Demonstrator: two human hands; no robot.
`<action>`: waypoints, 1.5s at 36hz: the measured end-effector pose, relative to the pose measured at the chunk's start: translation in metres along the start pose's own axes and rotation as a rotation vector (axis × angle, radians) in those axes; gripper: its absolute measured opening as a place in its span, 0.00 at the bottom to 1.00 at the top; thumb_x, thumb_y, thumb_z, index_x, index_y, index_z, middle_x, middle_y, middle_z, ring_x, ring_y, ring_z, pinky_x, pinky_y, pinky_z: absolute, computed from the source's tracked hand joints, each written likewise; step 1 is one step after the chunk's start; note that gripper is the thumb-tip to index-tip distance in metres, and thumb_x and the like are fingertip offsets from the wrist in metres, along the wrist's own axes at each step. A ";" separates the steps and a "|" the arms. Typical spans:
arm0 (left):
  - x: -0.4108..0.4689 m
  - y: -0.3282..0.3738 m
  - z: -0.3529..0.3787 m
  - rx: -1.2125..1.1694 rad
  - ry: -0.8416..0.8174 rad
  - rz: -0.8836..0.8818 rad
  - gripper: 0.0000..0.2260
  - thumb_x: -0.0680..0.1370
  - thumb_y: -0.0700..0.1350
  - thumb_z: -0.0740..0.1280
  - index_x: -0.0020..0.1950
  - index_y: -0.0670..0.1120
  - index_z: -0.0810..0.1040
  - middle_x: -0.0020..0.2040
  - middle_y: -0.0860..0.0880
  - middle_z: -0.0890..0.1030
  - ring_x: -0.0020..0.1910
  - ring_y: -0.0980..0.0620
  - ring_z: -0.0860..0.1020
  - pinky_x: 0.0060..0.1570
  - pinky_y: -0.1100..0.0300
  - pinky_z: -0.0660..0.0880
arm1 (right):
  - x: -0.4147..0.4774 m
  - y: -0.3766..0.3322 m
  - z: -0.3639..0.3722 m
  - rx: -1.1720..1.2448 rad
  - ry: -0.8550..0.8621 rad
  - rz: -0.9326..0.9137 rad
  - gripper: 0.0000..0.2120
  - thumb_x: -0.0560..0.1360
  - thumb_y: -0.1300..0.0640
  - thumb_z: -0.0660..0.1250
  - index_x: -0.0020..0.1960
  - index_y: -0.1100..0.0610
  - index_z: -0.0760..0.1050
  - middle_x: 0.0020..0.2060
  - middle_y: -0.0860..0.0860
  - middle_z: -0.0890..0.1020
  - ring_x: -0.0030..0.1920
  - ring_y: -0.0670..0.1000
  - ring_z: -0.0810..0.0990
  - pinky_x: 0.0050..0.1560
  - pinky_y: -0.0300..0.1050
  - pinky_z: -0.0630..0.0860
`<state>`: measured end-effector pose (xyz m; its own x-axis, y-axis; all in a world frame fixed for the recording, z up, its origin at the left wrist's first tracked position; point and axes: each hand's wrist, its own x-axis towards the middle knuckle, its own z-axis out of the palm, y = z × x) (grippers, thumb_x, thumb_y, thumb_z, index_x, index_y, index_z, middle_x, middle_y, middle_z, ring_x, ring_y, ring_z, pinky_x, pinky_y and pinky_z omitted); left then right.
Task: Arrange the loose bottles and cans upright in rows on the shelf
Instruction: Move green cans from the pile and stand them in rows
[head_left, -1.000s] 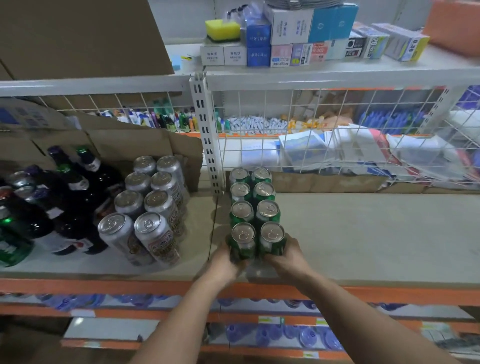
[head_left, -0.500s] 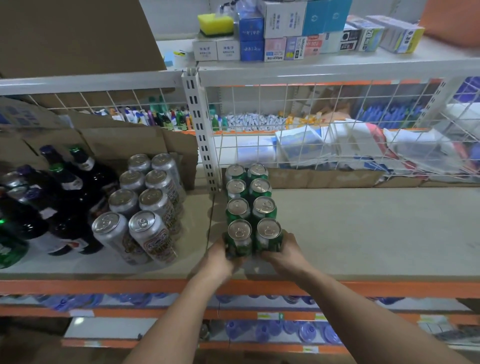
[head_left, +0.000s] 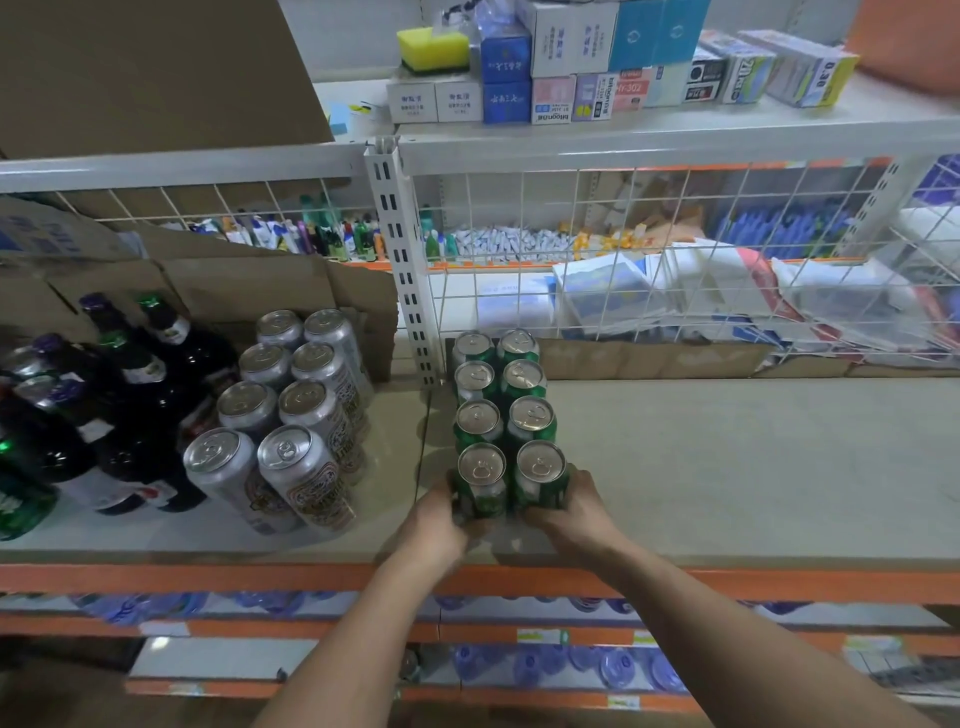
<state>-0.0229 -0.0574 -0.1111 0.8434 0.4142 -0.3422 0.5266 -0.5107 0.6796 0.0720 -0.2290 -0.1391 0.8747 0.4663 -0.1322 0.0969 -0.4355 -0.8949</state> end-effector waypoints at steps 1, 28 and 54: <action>0.000 0.000 0.000 0.003 0.004 0.004 0.25 0.71 0.51 0.78 0.64 0.56 0.72 0.57 0.50 0.83 0.56 0.47 0.81 0.58 0.51 0.79 | 0.000 -0.001 0.000 0.003 -0.003 -0.001 0.16 0.60 0.54 0.76 0.47 0.53 0.84 0.41 0.51 0.87 0.44 0.51 0.87 0.46 0.56 0.84; 0.009 -0.011 0.004 0.023 0.009 0.015 0.24 0.71 0.53 0.78 0.64 0.52 0.76 0.55 0.50 0.84 0.54 0.48 0.82 0.53 0.56 0.79 | 0.025 0.049 0.016 -0.102 -0.002 0.103 0.30 0.58 0.43 0.80 0.59 0.45 0.77 0.52 0.50 0.83 0.53 0.52 0.83 0.52 0.55 0.84; -0.015 0.008 0.000 -0.183 0.056 -0.074 0.35 0.64 0.56 0.79 0.68 0.57 0.71 0.56 0.50 0.83 0.50 0.48 0.82 0.52 0.45 0.82 | 0.002 -0.005 0.000 -0.134 0.018 0.220 0.43 0.50 0.42 0.83 0.60 0.52 0.73 0.54 0.54 0.80 0.54 0.56 0.82 0.56 0.51 0.82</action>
<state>-0.0311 -0.0674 -0.1001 0.7930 0.4893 -0.3630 0.5547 -0.3334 0.7623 0.0733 -0.2263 -0.1346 0.8901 0.3357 -0.3082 -0.0354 -0.6234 -0.7811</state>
